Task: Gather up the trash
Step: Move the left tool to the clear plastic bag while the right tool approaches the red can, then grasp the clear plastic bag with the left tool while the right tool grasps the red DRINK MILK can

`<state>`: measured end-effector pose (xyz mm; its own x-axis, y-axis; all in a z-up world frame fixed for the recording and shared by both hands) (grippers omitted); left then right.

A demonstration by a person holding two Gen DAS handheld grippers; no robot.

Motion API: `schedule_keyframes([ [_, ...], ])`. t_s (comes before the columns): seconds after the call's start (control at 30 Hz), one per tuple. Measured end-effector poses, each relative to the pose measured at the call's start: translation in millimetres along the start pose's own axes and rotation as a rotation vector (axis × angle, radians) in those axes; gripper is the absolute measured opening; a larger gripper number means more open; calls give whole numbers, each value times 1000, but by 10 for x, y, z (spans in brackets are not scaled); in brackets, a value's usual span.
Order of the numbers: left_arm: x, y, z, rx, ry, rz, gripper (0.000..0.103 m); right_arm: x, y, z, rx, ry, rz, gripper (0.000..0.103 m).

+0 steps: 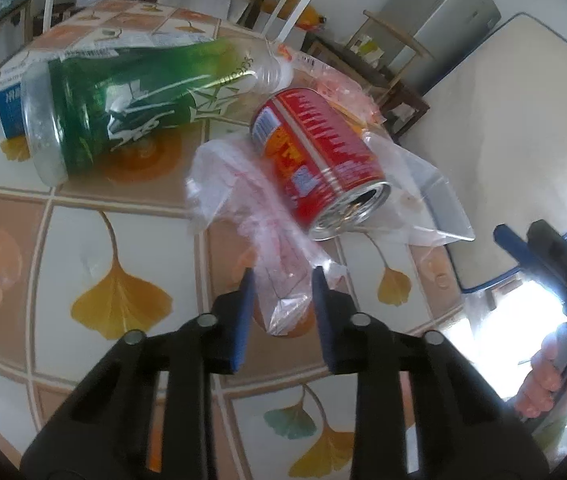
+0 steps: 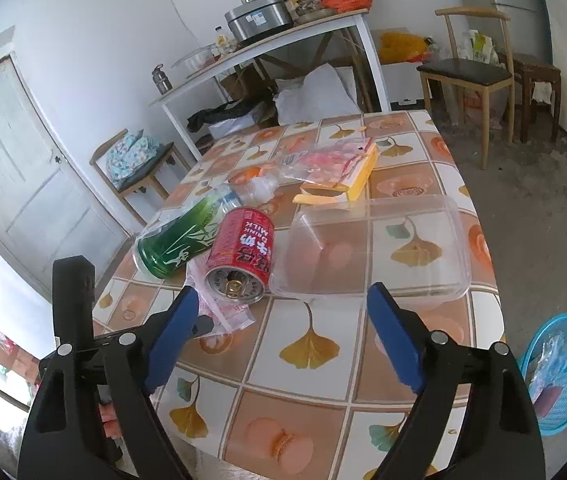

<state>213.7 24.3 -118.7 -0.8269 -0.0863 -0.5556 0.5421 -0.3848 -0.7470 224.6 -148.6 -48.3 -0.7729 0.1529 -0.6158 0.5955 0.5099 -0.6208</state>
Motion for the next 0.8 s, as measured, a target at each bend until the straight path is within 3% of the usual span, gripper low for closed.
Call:
schedule_keyframes([
  [0.07, 13, -5, -19, -11, -5, -10, 10, -3, -3, -7, -6, -4, -6, 82],
  [0.13, 31, -40, -44, 8, -31, -12, 8, -13, 2, -37, -13, -15, -14, 82],
  [0.3, 152, -178, -105, -4, -36, -6, 7, -124, 125, -225, -14, -68, -74, 82],
  [0.57, 381, -434, -284, -32, -62, 20, 7, -220, 731, -689, -21, -136, -253, 81],
  [0.8, 546, -649, -440, -42, -82, 31, 7, -115, 1304, -894, 5, -94, -405, 81],
])
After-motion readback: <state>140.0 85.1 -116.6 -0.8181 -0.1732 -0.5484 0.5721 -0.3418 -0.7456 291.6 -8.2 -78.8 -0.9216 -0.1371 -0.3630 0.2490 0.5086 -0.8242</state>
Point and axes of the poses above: each gripper's, at about its wrist camera, not at the fingertips, and y roughly the way its jaws point, z to its right, x to its underside, the point moved 8 cm from there along y, roughly the way its jaws point, and after that the axes turned 7 degrees about y, right-handed, at the moved point
